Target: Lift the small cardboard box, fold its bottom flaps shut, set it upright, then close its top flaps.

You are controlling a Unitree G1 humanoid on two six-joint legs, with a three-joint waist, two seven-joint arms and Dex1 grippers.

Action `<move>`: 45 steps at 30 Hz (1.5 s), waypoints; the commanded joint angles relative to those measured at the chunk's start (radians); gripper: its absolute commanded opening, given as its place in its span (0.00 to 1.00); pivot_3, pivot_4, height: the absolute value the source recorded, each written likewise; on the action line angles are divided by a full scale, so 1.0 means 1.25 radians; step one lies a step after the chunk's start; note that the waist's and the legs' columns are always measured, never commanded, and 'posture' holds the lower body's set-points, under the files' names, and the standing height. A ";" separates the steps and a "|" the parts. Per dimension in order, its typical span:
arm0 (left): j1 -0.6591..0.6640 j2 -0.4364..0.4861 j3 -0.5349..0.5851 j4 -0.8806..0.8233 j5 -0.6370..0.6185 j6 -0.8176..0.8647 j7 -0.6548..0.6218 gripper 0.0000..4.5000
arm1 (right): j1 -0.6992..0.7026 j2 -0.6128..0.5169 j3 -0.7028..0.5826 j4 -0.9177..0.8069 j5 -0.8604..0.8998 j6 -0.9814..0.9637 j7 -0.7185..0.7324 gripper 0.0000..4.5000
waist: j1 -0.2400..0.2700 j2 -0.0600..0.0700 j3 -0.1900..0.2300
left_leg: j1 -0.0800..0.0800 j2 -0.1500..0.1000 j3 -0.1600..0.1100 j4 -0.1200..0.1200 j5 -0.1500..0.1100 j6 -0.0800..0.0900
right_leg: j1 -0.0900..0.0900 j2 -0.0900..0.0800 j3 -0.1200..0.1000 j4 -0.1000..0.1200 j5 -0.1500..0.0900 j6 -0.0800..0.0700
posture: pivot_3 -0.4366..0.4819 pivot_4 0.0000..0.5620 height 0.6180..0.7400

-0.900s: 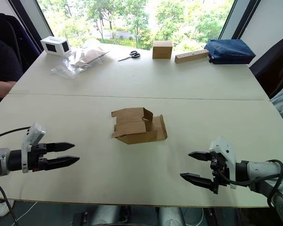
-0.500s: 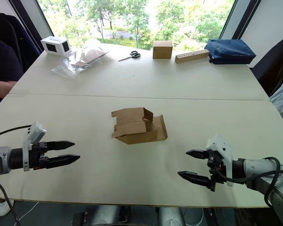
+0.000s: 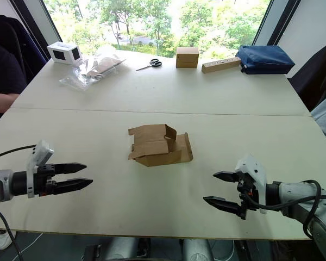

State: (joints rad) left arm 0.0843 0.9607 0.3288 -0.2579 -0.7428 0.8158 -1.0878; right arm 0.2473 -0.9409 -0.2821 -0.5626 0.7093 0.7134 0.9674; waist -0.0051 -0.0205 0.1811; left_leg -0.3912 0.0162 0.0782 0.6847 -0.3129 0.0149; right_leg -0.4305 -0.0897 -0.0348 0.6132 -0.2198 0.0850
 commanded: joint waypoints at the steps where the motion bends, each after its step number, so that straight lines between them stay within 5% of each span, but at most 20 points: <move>1: -0.007 0.004 0.010 -0.020 0.015 -0.020 0.014 1.00 | -0.003 0.005 -0.008 -0.010 0.001 -0.005 -0.004 1.00 | 0.000 0.000 0.000 | 0.000 0.000 0.000 0.000 0.000 0.000 | 0.000 0.000 0.000 0.000 0.000 0.000 | 0.48 0.27 1.00; 5: -0.016 -0.006 0.009 -0.034 0.023 -0.006 0.059 1.00 | 0.000 0.005 -0.029 -0.008 0.003 -0.003 -0.014 1.00 | 0.000 0.000 0.000 | 0.000 0.000 0.000 0.000 0.000 0.000 | 0.000 0.000 0.000 0.000 0.000 0.000 | 0.48 0.27 1.00; 11: -0.216 -0.009 0.041 0.075 -0.157 0.263 0.126 1.00 | -0.018 -0.009 -0.064 -0.045 0.007 0.003 -0.038 1.00 | 0.013 0.000 0.000 | 0.000 0.000 0.000 0.000 0.000 0.000 | 0.000 0.001 0.000 0.001 0.000 0.000 | 0.48 0.27 1.00; 14: -0.364 -0.095 0.056 0.172 -0.268 0.428 0.218 1.00 | -0.098 -0.026 -0.039 -0.096 0.039 0.042 -0.075 1.00 | 0.015 0.000 0.000 | 0.000 0.000 -0.001 0.001 0.000 0.000 | 0.001 0.001 0.000 0.002 0.001 0.002 | 0.48 0.27 1.00; 19: -0.474 -0.255 0.004 0.237 -0.275 0.537 0.332 1.00 | -0.191 0.002 0.032 -0.179 0.037 0.072 -0.167 1.00 | 0.013 -0.002 -0.001 | 0.001 -0.001 -0.001 0.002 0.001 0.000 | 0.002 0.001 0.000 0.003 0.002 0.004 | 0.48 0.27 1.00; 28: -0.569 -0.384 -0.001 0.356 -0.247 0.592 0.404 1.00 | -0.216 0.027 0.059 -0.281 0.077 0.147 -0.296 1.00 | 0.014 -0.003 -0.001 | 0.001 -0.001 -0.002 0.002 0.001 -0.001 | 0.002 0.001 0.000 0.003 0.002 0.004 | 0.48 0.27 1.00; 44: -0.625 -0.434 -0.119 0.461 -0.171 0.532 0.309 1.00 | -0.196 0.025 -0.005 -0.322 0.194 0.199 -0.409 1.00 | 0.014 -0.003 -0.001 | 0.001 -0.001 -0.001 0.002 0.001 -0.001 | 0.002 0.001 0.000 0.003 0.002 0.004 | 0.48 0.27 1.00; 45: -0.628 -0.434 -0.124 0.466 -0.168 0.527 0.298 0.95 | -0.192 0.024 -0.006 -0.323 0.194 0.198 -0.410 1.00 | 0.014 -0.003 -0.001 | 0.001 -0.001 -0.001 0.002 0.001 -0.001 | 0.002 0.001 0.000 0.003 0.002 0.004 | 0.48 0.27 1.00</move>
State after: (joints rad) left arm -0.6767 0.4185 0.1781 0.3219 -0.9640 1.4934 -0.6815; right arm 0.0038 -0.9003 -0.2599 -0.9369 0.9405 0.9719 0.4581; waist 0.0128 -0.0243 0.1801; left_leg -0.3904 0.0146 0.0764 0.6870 -0.3117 0.0140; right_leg -0.4283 -0.0881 -0.0347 0.6167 -0.2173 0.0895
